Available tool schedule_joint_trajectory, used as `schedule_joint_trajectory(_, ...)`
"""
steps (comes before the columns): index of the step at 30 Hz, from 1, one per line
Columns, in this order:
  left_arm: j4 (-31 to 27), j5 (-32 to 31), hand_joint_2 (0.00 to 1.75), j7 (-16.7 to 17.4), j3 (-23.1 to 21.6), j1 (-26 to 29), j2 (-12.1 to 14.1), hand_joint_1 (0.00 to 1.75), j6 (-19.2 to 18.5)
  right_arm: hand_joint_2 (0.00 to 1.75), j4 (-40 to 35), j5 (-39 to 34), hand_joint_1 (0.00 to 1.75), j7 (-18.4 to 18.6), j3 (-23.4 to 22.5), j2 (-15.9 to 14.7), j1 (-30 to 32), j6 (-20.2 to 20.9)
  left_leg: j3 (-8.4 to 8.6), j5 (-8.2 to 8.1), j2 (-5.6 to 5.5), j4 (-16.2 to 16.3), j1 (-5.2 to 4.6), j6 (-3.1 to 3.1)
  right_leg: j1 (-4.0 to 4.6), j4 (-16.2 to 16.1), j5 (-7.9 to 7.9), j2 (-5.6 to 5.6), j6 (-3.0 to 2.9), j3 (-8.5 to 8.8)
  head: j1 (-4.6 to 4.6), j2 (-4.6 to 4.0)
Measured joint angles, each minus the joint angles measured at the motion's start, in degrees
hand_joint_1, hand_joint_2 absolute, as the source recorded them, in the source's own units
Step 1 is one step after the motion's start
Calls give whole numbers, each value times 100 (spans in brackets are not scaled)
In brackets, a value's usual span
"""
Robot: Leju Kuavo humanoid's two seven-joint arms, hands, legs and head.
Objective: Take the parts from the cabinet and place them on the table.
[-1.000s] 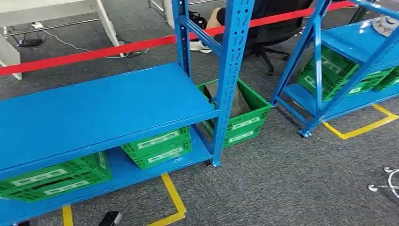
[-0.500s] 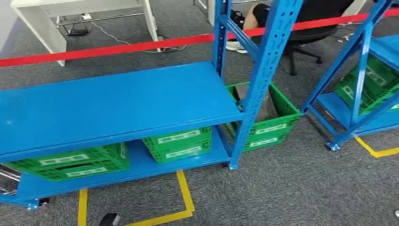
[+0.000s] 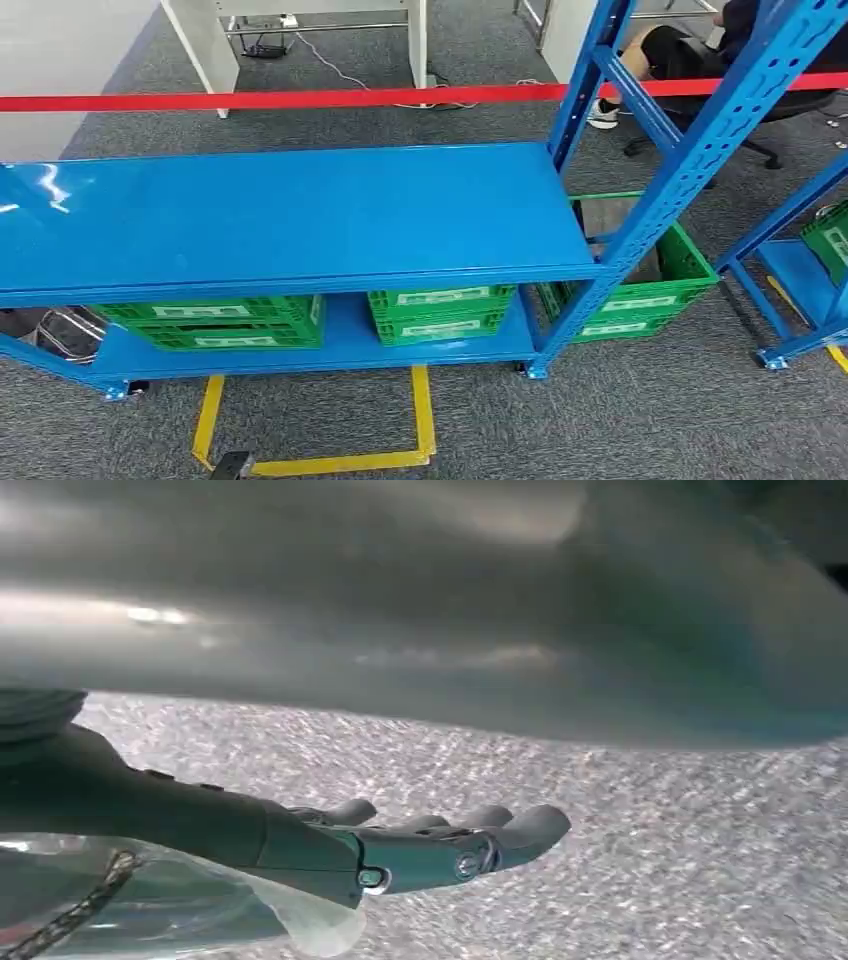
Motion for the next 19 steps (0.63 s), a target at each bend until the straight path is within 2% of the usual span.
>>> schedule_joint_trajectory(1,0,-4,175,2,0,3,2,0,13,0,0,-2,0,9,-2,2,-15,0,-8,10,-4,-15,4,-16,-1,9,19,1,-39,22,-13,0)
schedule_joint_trajectory(2,0,-7,175,7,0,6,4,0,20,0,0,-7,0,20,-2,7,-10,0,-8,-2,1,-1,4,8,-10,-11,39,1,-37,17,-9,0)
schedule_joint_trajectory(3,0,-9,175,11,0,9,11,0,35,0,0,-17,0,24,-4,22,-2,4,-5,26,3,-6,4,107,-1,-10,46,-2,-27,19,-11,0)
schedule_joint_trajectory(8,0,-26,175,17,0,2,17,0,89,0,0,-74,0,72,-44,26,1,4,35,28,7,-68,9,107,20,-8,29,3,-62,28,-15,0)
schedule_joint_trajectory(11,0,-26,175,41,0,5,17,0,122,0,0,-105,0,101,-54,33,-3,4,39,38,6,-87,18,42,32,-5,22,-2,-90,29,-11,0)
schedule_joint_trajectory(13,0,-26,175,48,0,4,17,0,135,0,0,-118,0,109,-63,33,-3,5,40,33,6,-95,33,-70,39,-1,19,-1,-97,27,-11,0)
schedule_joint_trajectory(19,0,-24,175,52,0,5,20,0,155,0,0,-122,0,116,-111,35,-3,-2,39,28,6,-94,31,-77,37,-3,15,-1,-103,34,-9,0)
